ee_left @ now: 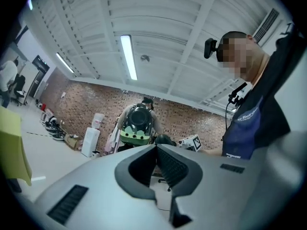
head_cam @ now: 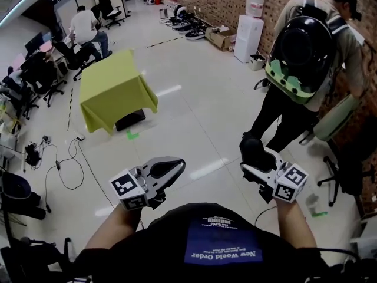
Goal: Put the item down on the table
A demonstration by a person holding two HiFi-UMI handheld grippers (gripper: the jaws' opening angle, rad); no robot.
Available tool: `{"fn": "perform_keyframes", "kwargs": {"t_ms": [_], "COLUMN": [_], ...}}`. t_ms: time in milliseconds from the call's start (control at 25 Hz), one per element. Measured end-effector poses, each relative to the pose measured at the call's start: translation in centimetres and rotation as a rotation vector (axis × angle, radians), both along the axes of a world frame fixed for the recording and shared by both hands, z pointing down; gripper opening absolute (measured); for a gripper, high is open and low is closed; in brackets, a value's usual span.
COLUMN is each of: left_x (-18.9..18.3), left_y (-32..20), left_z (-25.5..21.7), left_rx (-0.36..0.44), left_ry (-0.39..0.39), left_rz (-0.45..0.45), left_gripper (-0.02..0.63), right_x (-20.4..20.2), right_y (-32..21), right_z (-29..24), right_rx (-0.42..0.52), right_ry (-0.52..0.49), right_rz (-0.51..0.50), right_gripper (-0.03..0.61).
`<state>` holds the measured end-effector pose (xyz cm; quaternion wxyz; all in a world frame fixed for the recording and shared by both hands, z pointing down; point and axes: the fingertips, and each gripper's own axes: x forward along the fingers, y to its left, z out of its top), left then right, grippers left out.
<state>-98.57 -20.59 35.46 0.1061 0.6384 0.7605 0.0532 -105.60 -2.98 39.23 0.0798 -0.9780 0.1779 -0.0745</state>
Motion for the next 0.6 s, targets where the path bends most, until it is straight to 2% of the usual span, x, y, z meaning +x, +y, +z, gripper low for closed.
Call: {"fn": "perform_keyframes", "kwargs": {"t_ms": [280,480,600], "left_x": [6.3,12.7,17.9], "left_y": [7.6,11.6,14.5], "left_z": [-0.1,0.9,1.2], "left_rx": [0.011,-0.003,-0.015], "left_ry": [-0.012,-0.026,-0.024], "left_rz": [-0.044,-0.030,-0.007], "left_gripper": [0.005,0.005,0.004], "right_x": [8.6,15.3,20.1], "right_y": [7.1,10.9,13.6], "right_z": [-0.8,0.5,0.6], "right_rx": [-0.006,-0.003,-0.017], "right_ry": [0.003,-0.013,-0.019], "right_rz": [-0.070,-0.067,-0.051], "right_gripper": [0.313,0.313,0.313]}}
